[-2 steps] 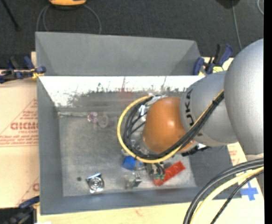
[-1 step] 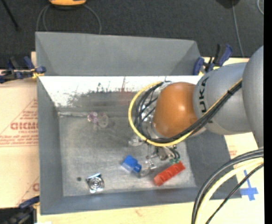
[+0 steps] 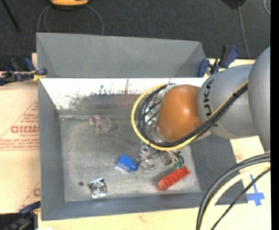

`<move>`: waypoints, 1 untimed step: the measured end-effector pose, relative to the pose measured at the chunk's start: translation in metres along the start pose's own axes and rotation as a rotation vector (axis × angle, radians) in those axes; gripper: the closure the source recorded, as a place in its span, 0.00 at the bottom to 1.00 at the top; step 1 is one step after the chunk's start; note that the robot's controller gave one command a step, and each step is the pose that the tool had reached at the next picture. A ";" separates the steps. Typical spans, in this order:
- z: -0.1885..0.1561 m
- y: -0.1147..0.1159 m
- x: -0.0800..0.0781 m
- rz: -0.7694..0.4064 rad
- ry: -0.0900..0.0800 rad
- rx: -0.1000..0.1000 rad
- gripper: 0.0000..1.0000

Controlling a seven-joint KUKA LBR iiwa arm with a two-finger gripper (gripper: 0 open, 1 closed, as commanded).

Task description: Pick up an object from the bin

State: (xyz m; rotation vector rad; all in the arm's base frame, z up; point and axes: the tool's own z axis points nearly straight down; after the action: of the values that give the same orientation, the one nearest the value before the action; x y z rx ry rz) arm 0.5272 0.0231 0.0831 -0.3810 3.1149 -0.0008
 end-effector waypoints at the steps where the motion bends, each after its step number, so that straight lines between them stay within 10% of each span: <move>1: 0.000 0.000 0.000 0.001 0.000 0.000 0.00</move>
Offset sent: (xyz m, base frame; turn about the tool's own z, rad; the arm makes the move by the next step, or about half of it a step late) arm 0.0000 0.0000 0.0000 0.0000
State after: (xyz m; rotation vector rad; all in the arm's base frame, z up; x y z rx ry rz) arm 0.5272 0.0232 0.0831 -0.3799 3.1151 -0.0001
